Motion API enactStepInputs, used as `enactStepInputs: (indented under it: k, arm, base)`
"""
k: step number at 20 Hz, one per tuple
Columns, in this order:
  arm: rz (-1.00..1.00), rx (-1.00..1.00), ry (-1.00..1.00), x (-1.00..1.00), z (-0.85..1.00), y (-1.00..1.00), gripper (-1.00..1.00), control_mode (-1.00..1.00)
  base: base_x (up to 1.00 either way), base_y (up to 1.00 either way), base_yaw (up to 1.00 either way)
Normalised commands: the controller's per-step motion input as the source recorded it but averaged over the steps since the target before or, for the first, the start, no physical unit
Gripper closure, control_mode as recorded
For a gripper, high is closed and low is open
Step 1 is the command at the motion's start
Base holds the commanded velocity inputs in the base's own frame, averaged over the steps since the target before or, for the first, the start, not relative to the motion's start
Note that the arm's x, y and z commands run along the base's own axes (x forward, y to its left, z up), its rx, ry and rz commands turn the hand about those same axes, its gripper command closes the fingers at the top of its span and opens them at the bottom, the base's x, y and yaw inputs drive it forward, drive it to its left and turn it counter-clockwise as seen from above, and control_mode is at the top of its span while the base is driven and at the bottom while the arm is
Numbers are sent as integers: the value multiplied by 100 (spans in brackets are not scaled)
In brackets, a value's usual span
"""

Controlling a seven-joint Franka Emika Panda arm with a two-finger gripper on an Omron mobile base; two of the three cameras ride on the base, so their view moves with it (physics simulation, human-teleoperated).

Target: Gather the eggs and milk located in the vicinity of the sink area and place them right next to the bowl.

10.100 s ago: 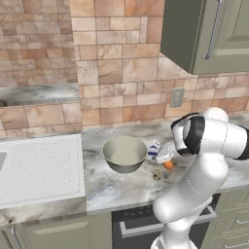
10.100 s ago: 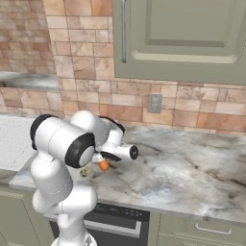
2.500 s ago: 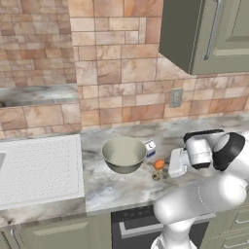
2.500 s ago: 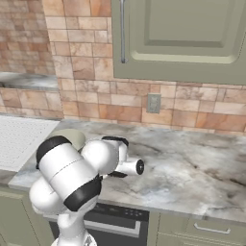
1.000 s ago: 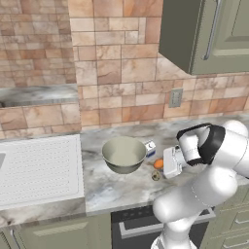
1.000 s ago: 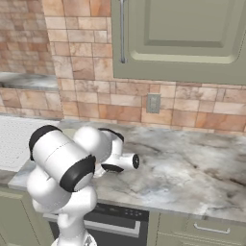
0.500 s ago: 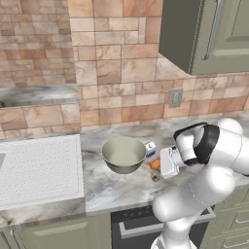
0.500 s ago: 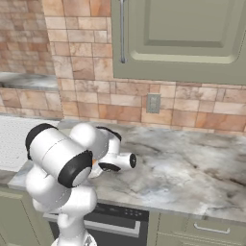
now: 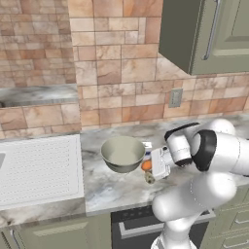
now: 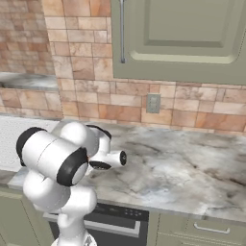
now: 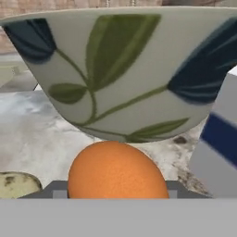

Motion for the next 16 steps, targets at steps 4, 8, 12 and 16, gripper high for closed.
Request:
enactStepInputs:
  k: [4,8,12,16]
  arm:
    - [-1,0,0,-28,0,11,100,-100]
    - [-4,0,-2,-27,0,3,100,-100]
    - [-3,0,-3,-25,0,1,-100,-100]
    - [-3,0,-3,-29,0,0,-100,-100]
  base:
    - [0,0,0]
    - [0,0,0]
    - [0,0,0]
    - [0,0,0]
